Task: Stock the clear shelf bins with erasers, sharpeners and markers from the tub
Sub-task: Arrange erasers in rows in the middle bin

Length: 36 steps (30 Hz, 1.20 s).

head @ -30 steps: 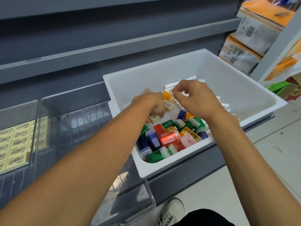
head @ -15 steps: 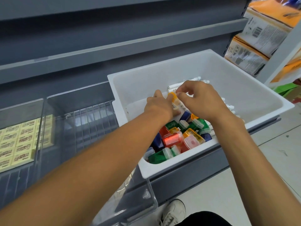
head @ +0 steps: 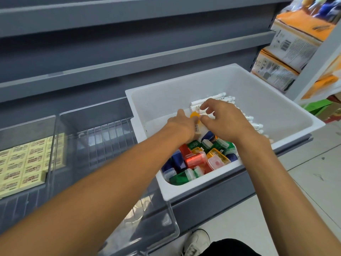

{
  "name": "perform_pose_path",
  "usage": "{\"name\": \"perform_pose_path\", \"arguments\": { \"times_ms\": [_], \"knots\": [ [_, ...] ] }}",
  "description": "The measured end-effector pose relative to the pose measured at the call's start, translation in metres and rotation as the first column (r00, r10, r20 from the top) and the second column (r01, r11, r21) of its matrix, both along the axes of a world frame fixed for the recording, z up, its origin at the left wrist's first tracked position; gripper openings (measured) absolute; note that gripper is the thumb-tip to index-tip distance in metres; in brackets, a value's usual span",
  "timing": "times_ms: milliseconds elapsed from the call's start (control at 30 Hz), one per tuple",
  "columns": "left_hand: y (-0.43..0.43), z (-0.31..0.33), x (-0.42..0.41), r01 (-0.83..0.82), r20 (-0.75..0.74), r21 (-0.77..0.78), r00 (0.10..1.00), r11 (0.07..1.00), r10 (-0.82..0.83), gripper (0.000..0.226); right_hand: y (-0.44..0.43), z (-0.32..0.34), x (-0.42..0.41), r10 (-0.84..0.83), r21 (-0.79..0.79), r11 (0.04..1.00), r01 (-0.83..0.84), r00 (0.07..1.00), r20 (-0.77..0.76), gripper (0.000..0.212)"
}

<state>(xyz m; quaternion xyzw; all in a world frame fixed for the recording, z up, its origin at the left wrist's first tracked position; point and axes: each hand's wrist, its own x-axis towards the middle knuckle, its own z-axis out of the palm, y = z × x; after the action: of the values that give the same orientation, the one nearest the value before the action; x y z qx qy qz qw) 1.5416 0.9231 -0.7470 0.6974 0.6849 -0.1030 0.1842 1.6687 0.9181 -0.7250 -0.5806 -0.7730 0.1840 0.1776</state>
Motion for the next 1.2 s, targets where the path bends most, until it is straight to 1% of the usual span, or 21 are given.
{"name": "perform_pose_path", "arguments": {
  "times_ms": [67, 100, 233, 367, 600, 700, 800, 900, 967, 1033, 1100, 1200],
  "knots": [
    [-0.002, 0.0, 0.002, -0.009, -0.036, -0.035, 0.999, 0.999, 0.008, 0.067, 0.001, 0.0, 0.0, -0.007, 0.005, 1.0, 0.007, 1.0, 0.008, 0.03],
    [-0.001, 0.0, 0.002, -0.02, -0.031, -0.039, 0.999, 0.999, 0.019, 0.068, 0.001, 0.0, 0.0, -0.011, 0.012, 1.0, 0.011, 1.0, 0.012, 0.03],
    [0.003, -0.004, 0.002, -0.076, 0.098, -0.038, 0.992, 0.996, 0.079, 0.067, 0.004, -0.002, 0.0, -0.014, 0.033, 0.999, 0.013, 0.999, 0.034, 0.028],
    [0.003, -0.001, 0.002, -0.091, 0.16, -0.02, 0.983, 0.996, 0.093, 0.062, 0.007, -0.003, 0.001, -0.015, 0.049, 0.999, 0.013, 0.999, 0.039, 0.028],
    [0.0, 0.005, -0.009, -0.034, 0.078, 0.052, 0.996, 0.998, 0.03, 0.05, 0.009, -0.003, 0.003, -0.002, 0.054, 0.999, 0.001, 1.0, 0.028, 0.026],
    [-0.004, 0.017, -0.021, -0.078, 0.171, 0.073, 0.983, 0.994, 0.064, 0.053, 0.007, -0.002, 0.004, -0.003, 0.045, 0.999, 0.003, 1.0, -0.011, 0.026],
    [-0.013, 0.026, -0.03, -0.148, 0.325, 0.119, 0.94, 0.982, 0.102, 0.05, 0.002, 0.0, 0.004, 0.004, 0.057, 0.998, 0.001, 0.996, -0.091, 0.024],
    [-0.027, 0.035, -0.036, -0.219, 0.485, 0.177, 0.867, 0.96, 0.109, 0.045, -0.007, 0.009, -0.001, 0.036, 0.108, 0.994, -0.017, 0.984, -0.175, 0.025],
    [-0.034, 0.041, -0.039, -0.274, 0.614, 0.187, 0.782, 0.943, 0.106, 0.039, -0.015, 0.016, -0.004, 0.049, 0.144, 0.989, -0.015, 0.972, -0.232, 0.022],
    [-0.042, 0.047, -0.041, -0.316, 0.748, 0.166, 0.658, 0.934, 0.089, 0.033, -0.026, 0.024, -0.008, 0.052, 0.168, 0.986, 0.0, 0.952, -0.302, 0.02],
    [-0.052, 0.053, -0.044, -0.342, 0.86, 0.127, 0.505, 0.931, 0.068, 0.029, -0.036, 0.032, -0.012, 0.084, 0.179, 0.984, -0.019, 0.927, -0.365, 0.019],
    [-0.078, 0.071, -0.054, -0.354, 0.952, 0.033, 0.295, 0.935, 0.078, 0.031, -0.053, 0.047, -0.025, 0.169, 0.211, 0.974, -0.08, 0.88, -0.444, 0.018]
  ]
}}
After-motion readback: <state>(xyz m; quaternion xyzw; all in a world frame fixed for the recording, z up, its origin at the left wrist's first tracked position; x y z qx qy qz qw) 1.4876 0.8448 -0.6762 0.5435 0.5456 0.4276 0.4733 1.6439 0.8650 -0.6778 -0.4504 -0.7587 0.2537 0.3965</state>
